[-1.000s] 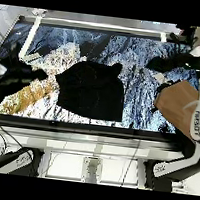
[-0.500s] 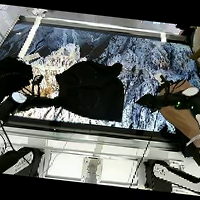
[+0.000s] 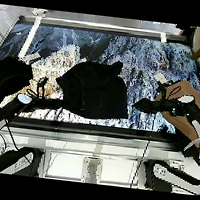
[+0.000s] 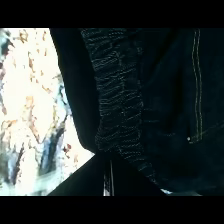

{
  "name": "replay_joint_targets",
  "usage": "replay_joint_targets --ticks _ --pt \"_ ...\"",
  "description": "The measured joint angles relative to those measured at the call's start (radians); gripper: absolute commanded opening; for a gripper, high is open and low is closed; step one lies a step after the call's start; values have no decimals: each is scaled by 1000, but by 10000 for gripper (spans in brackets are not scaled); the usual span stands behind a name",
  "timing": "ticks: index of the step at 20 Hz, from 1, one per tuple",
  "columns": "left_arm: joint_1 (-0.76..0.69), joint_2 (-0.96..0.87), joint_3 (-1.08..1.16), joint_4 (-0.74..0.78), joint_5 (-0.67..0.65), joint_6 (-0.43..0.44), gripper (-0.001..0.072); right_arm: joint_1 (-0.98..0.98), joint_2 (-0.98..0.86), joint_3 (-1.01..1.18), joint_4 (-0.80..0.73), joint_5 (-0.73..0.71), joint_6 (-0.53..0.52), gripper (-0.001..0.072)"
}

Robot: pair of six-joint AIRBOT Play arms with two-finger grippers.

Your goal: Fold the clothes and pants, and hang the long-sleeved shirts on hangers.

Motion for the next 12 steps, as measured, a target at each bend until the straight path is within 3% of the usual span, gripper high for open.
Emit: replay_joint_targets --ticks 5,9,11,12 --pt "5 40 121 67 -193 -179 25 0 0 -4 -2 20 -3 451" --pt "4 18 154 167 -266 -301 49 0 0 -4 -8 10 -6 450" --pt "2 -28 159 190 -284 -327 619 0 0 -4 -10 -1 -8 451" --pt "-1 -50 161 196 -290 -333 690 0 0 -4 -11 -6 -9 452"
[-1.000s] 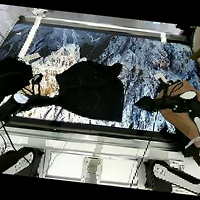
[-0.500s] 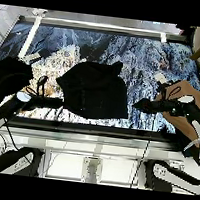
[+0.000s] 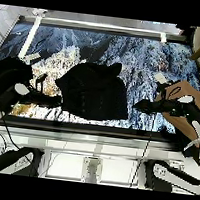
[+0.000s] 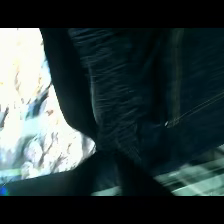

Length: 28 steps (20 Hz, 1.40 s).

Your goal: Fold the clothes and pants, and hang the long-sleeved shirts on hangers.

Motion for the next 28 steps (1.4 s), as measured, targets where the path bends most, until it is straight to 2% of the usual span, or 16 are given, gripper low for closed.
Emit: replay_joint_targets --ticks 3,8,12,14,15,17,18,23,28 --pt "-3 -47 3 12 -24 4 691 0 0 0 -3 8 -2 485" --pt "-17 -52 -31 -15 -75 10 689 -2 1 -3 -57 71 -9 484" --pt "-85 -45 -109 -120 64 8 675 -1 1 -11 -63 62 -9 484" --pt "-135 -44 -135 -164 154 -13 579 -1 1 -12 -56 58 -10 484" --pt "-157 -44 -143 -173 200 -21 503 -1 1 -13 -56 60 -10 484" --pt "-183 -44 -154 -177 277 -45 150 -1 1 -13 -51 64 -10 484" --pt "-192 -43 -158 -172 299 -55 32 -1 1 -13 -51 71 -10 484" --pt "-208 11 -163 -189 343 -76 26 0 1 -44 -39 72 -13 484" --pt "-211 80 -164 -189 329 -84 26 19 -1 -185 84 -89 -41 484"
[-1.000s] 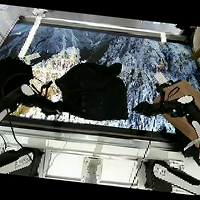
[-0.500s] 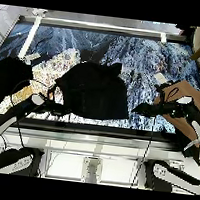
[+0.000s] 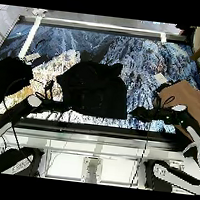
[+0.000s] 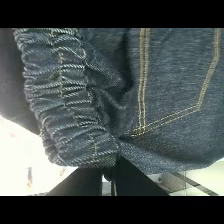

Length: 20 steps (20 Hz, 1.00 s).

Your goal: Fold the clothes and pants, and hang the long-sleeved shirts on hangers.

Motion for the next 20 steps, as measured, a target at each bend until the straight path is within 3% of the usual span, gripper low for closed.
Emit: replay_joint_targets --ticks 9,19,20 --pt "-1 23 0 30 -8 0 26 108 -24 -61 37 -161 -5 481" --pt "-1 23 0 69 -9 0 26 137 -60 -62 44 -188 14 477" --pt "-1 23 0 71 -9 0 26 153 -68 -62 50 -190 14 409"
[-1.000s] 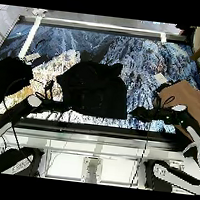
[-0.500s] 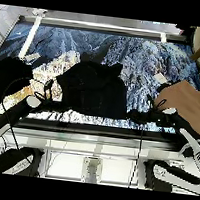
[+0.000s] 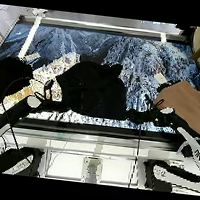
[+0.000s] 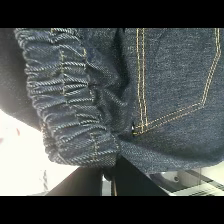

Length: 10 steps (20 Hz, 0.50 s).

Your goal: Fold the clothes and pants, and hang the long-sleeved shirts on hangers.

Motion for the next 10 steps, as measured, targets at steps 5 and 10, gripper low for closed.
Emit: replay_joint_targets --ticks 5,10 --pt "0 10 0 27 -23 0 25 56 -8 9 -10 -16 -1 13" --pt "0 108 9 114 -99 -25 23 67 110 80 7 119 0 12"
